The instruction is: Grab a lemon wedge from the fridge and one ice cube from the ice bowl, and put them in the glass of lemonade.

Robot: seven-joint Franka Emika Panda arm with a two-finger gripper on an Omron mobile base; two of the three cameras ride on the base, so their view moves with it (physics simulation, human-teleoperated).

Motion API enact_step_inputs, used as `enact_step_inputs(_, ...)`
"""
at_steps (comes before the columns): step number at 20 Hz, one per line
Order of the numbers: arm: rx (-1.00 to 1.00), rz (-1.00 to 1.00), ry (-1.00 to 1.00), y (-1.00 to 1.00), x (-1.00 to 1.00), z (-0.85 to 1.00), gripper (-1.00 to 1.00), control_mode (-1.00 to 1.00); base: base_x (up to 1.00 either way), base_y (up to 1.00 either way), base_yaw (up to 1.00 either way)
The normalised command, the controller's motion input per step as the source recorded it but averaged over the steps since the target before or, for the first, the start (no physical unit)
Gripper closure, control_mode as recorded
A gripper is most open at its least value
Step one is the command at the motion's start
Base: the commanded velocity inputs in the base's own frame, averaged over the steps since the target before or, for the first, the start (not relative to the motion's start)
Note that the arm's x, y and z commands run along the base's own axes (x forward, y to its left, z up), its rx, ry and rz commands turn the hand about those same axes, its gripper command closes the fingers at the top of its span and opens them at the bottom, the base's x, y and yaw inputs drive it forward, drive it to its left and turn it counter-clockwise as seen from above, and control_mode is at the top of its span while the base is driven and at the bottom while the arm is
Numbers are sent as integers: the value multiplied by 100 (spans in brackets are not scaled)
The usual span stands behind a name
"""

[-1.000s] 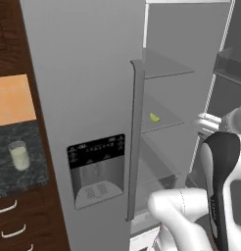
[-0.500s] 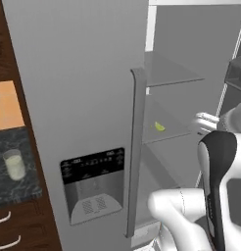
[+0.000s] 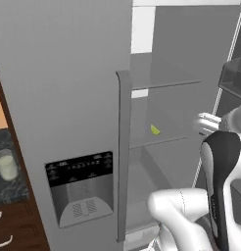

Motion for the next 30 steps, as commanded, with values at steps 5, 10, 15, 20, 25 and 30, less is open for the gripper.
enact_step_inputs(5, 0, 0, 0, 0, 0, 0, -100, 100, 12, 2, 13)
enact_step_inputs(10, 0, 9, -1, 2, 0, 0, -100, -100, 0, 0, 3)
enact_step_inputs(15, -1, -2, -3, 60, -2, 1, -100, -100, 0, 0, 0)
enact_step_inputs(20, -2, -1, -1, 29, 46, -2, -100, -100, 0, 0, 0)
enact_step_inputs(25, 0, 3, 16, -17, 93, -13, -100, -100, 0, 0, 0)
enact_step_inputs(30, 16, 12, 64, -53, 92, -33, -100, -100, 0, 0, 0)
